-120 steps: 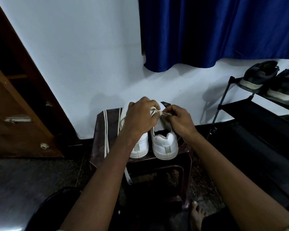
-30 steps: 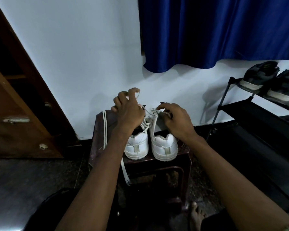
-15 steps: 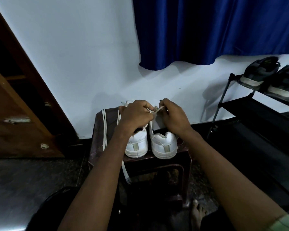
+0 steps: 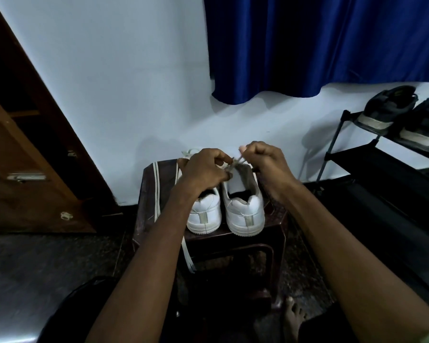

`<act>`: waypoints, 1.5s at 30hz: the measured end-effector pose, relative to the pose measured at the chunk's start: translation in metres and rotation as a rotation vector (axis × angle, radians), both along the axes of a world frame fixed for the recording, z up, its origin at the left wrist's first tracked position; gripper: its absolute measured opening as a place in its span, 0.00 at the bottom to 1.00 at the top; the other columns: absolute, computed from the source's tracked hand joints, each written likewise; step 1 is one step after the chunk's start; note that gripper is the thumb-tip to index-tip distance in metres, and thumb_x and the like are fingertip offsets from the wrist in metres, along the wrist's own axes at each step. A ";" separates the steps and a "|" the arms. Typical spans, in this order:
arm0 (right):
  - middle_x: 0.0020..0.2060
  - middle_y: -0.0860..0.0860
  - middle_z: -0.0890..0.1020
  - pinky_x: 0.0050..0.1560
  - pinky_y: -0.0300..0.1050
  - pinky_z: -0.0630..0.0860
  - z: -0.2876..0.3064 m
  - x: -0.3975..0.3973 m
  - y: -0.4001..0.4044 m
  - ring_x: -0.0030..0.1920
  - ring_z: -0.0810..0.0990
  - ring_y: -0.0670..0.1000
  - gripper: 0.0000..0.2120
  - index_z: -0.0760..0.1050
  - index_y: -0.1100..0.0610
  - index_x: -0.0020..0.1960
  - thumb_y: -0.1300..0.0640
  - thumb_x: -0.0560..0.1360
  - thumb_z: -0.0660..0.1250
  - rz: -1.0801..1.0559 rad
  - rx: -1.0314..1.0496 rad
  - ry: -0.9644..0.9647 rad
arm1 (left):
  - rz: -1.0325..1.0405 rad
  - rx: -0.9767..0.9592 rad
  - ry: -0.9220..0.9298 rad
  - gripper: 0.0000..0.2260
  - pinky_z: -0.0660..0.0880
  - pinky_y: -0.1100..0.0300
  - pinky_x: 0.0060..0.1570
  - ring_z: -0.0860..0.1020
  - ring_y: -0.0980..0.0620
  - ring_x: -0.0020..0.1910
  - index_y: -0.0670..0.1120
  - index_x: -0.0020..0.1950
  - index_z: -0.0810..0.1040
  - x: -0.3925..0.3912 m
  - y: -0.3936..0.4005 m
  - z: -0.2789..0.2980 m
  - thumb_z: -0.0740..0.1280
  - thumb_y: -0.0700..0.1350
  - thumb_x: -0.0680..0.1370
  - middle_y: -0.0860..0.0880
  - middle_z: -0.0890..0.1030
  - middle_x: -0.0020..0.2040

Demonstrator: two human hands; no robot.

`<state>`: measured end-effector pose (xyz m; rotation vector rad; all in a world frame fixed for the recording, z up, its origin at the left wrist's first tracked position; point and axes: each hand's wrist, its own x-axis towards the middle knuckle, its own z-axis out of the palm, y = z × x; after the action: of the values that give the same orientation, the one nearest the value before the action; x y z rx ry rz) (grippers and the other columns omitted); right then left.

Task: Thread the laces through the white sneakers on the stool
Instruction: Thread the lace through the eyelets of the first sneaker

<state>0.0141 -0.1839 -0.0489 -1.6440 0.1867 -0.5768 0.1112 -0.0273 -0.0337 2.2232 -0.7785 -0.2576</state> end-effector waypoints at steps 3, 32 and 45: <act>0.35 0.51 0.75 0.39 0.42 0.72 0.013 -0.004 0.003 0.36 0.76 0.48 0.17 0.72 0.54 0.35 0.54 0.82 0.66 0.098 0.604 -0.013 | 0.002 0.012 0.009 0.17 0.72 0.41 0.67 0.82 0.59 0.53 0.64 0.45 0.83 -0.001 0.000 0.001 0.74 0.59 0.57 0.62 0.84 0.47; 0.39 0.47 0.77 0.43 0.40 0.72 0.008 -0.009 0.007 0.39 0.75 0.45 0.05 0.81 0.53 0.43 0.59 0.79 0.71 -0.149 -0.358 0.051 | 0.016 0.016 -0.032 0.16 0.74 0.38 0.63 0.81 0.55 0.46 0.64 0.43 0.80 0.005 0.002 -0.002 0.75 0.61 0.57 0.59 0.82 0.44; 0.29 0.49 0.64 0.33 0.46 0.57 0.011 -0.010 0.001 0.29 0.60 0.49 0.18 0.66 0.54 0.37 0.52 0.82 0.67 -0.131 0.240 -0.032 | 0.013 0.040 -0.051 0.15 0.73 0.39 0.65 0.80 0.56 0.48 0.64 0.43 0.80 0.002 0.001 0.001 0.75 0.61 0.58 0.60 0.81 0.43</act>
<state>0.0038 -0.1831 -0.0375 -1.3966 0.3298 -0.6539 0.1136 -0.0262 -0.0329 2.2798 -0.7926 -0.2131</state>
